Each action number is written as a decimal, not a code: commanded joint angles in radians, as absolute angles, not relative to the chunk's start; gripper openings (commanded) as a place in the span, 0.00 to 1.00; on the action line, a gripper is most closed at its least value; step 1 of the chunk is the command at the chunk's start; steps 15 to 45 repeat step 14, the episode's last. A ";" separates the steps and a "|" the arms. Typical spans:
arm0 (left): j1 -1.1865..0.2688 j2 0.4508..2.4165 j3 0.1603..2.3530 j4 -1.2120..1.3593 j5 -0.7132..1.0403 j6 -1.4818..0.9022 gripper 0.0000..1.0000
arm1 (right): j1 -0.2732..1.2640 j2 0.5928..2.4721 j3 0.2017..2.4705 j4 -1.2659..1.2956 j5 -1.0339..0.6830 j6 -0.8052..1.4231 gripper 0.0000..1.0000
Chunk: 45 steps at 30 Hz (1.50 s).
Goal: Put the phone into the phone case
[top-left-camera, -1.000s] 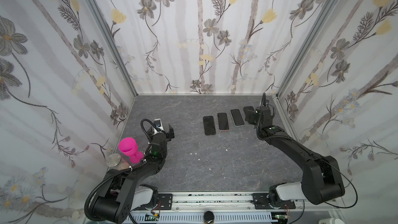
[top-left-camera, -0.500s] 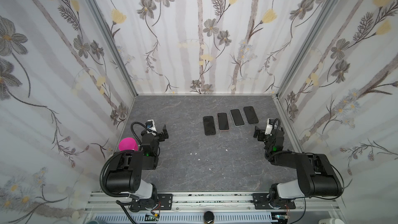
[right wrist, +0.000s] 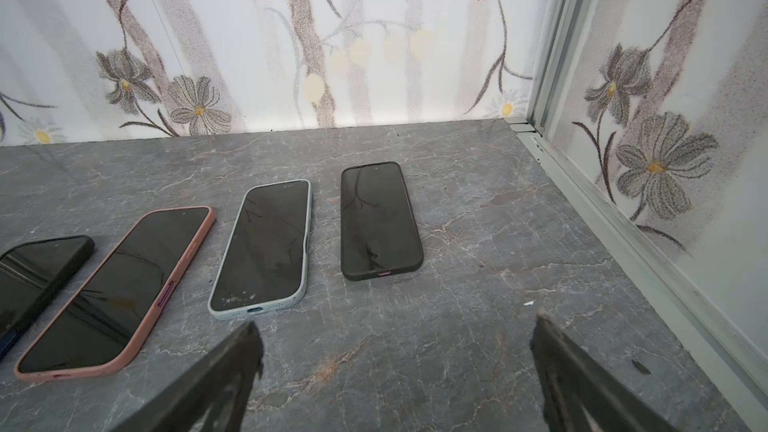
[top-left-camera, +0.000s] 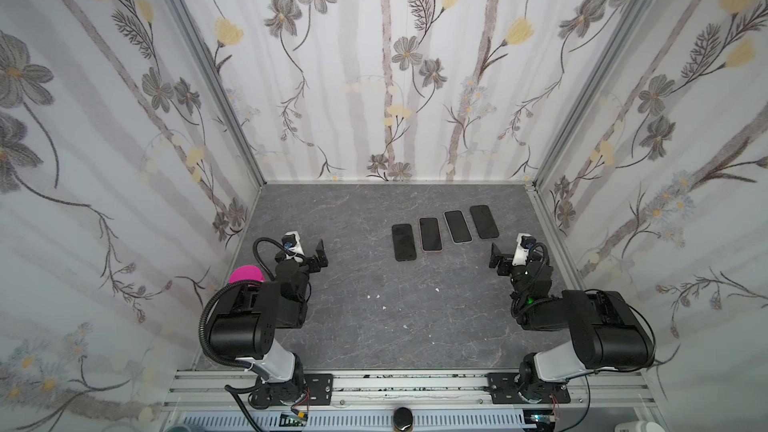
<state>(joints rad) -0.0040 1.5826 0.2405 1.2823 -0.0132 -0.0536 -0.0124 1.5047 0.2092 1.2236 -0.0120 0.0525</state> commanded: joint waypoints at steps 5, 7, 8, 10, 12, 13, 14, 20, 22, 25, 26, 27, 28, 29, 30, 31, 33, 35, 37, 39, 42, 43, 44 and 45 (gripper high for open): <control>-0.006 1.584 0.251 1.314 -0.040 -0.054 1.00 | -0.012 1.508 0.207 1.298 0.006 0.051 1.00; -0.006 1.585 0.252 1.312 -0.040 -0.055 1.00 | -0.012 1.508 0.206 1.298 0.006 0.052 1.00; -0.006 1.584 0.252 1.311 -0.040 -0.054 1.00 | -0.013 1.508 0.206 1.298 0.006 0.051 1.00; -0.006 1.586 0.252 1.311 -0.040 -0.055 1.00 | -0.012 1.509 0.206 1.297 0.007 0.050 1.00; -0.006 1.583 0.251 1.314 -0.039 -0.054 1.00 | -0.012 1.507 0.204 1.297 0.006 0.049 1.00; -0.006 1.583 0.250 1.315 -0.040 -0.054 1.00 | -0.012 1.508 0.205 1.298 0.006 0.050 1.00; -0.006 1.584 0.250 1.315 -0.038 -0.054 1.00 | -0.012 1.507 0.204 1.298 0.006 0.050 1.00; -0.006 1.584 0.250 1.315 -0.038 -0.054 1.00 | -0.012 1.507 0.204 1.298 0.006 0.050 1.00; -0.006 1.584 0.250 1.315 -0.038 -0.054 1.00 | -0.012 1.507 0.204 1.298 0.006 0.050 1.00; -0.006 1.584 0.250 1.315 -0.038 -0.054 1.00 | -0.012 1.507 0.204 1.298 0.006 0.050 1.00; -0.006 1.584 0.250 1.315 -0.038 -0.054 1.00 | -0.012 1.507 0.204 1.298 0.006 0.050 1.00; -0.006 1.584 0.250 1.315 -0.038 -0.054 1.00 | -0.012 1.507 0.204 1.298 0.006 0.050 1.00; -0.006 1.584 0.250 1.315 -0.038 -0.054 1.00 | -0.012 1.507 0.204 1.298 0.006 0.050 1.00; -0.006 1.584 0.250 1.315 -0.038 -0.054 1.00 | -0.012 1.507 0.204 1.298 0.006 0.050 1.00; -0.006 1.584 0.250 1.315 -0.038 -0.054 1.00 | -0.012 1.507 0.204 1.298 0.006 0.050 1.00; -0.006 1.584 0.250 1.315 -0.038 -0.054 1.00 | -0.012 1.507 0.204 1.298 0.006 0.050 1.00; -0.006 1.584 0.250 1.315 -0.038 -0.054 1.00 | -0.012 1.507 0.204 1.298 0.006 0.050 1.00; -0.006 1.584 0.250 1.315 -0.038 -0.054 1.00 | -0.012 1.507 0.204 1.298 0.006 0.050 1.00; -0.006 1.584 0.250 1.315 -0.038 -0.054 1.00 | -0.012 1.507 0.204 1.298 0.006 0.050 1.00; -0.006 1.584 0.250 1.315 -0.038 -0.054 1.00 | -0.012 1.507 0.204 1.298 0.006 0.050 1.00; -0.006 1.584 0.250 1.315 -0.038 -0.054 1.00 | -0.012 1.507 0.204 1.298 0.006 0.050 1.00; -0.006 1.584 0.250 1.315 -0.038 -0.054 1.00 | -0.012 1.507 0.204 1.298 0.006 0.050 1.00; -0.006 1.584 0.250 1.315 -0.038 -0.054 1.00 | -0.012 1.507 0.204 1.298 0.006 0.050 1.00; -0.006 1.584 0.250 1.315 -0.038 -0.054 1.00 | -0.012 1.507 0.204 1.298 0.006 0.050 1.00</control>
